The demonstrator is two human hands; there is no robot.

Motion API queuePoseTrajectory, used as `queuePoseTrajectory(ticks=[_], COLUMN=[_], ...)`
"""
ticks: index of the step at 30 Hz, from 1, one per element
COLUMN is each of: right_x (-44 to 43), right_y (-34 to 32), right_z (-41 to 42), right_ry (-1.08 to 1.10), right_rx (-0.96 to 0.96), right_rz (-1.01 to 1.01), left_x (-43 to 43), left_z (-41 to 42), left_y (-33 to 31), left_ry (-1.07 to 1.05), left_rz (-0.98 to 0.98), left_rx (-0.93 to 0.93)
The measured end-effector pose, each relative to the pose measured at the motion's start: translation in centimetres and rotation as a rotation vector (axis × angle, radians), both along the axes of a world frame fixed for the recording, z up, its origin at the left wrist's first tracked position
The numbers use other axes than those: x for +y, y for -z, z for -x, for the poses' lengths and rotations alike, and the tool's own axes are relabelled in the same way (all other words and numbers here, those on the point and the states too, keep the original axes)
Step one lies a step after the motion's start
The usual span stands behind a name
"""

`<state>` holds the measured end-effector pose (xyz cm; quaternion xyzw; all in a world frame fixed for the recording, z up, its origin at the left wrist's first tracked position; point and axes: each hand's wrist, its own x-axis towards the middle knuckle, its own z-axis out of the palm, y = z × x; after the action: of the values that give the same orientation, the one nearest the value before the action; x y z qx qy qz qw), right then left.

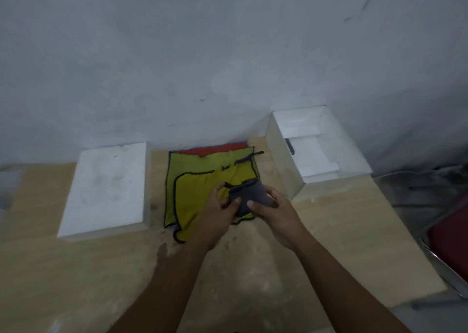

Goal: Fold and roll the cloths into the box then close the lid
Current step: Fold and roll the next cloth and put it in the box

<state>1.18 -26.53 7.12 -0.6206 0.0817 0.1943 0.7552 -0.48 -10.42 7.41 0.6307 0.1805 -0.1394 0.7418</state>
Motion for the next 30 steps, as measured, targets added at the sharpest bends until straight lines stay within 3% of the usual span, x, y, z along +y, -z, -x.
queuePoseTrajectory(ticks=[5, 11, 20, 27, 30], right_x=[-4.0, -9.8, -18.1, -17.3, -16.8], right_y=[-1.6, -2.6, -0.5, 3.8, 6.1], right_z=[-2.9, -9.0, -21.4, -26.7, -27.9], right_ry=[0.111, 0.218, -0.099, -0.428, -0.427], right_rx=[-0.080, -0.122, 0.027, 0.078, 0.132], right_rz=[-0.052, -0.082, 0.439, 0.586, 0.570], left_x=[-5.8, -12.5, -16.3, -17.1, -17.4], left_z=[-4.2, -10.1, -17.1, -18.9, -19.1], left_y=[-2.1, -3.2, 0.5, 2.9, 3.2], left_ry=[-0.076, -0.085, -0.229, -0.127, -0.089], left_rz=[0.085, -0.007, -0.342, -0.390, -0.379], left_rx=[-0.049, -0.088, 0.004, 0.079, 0.070])
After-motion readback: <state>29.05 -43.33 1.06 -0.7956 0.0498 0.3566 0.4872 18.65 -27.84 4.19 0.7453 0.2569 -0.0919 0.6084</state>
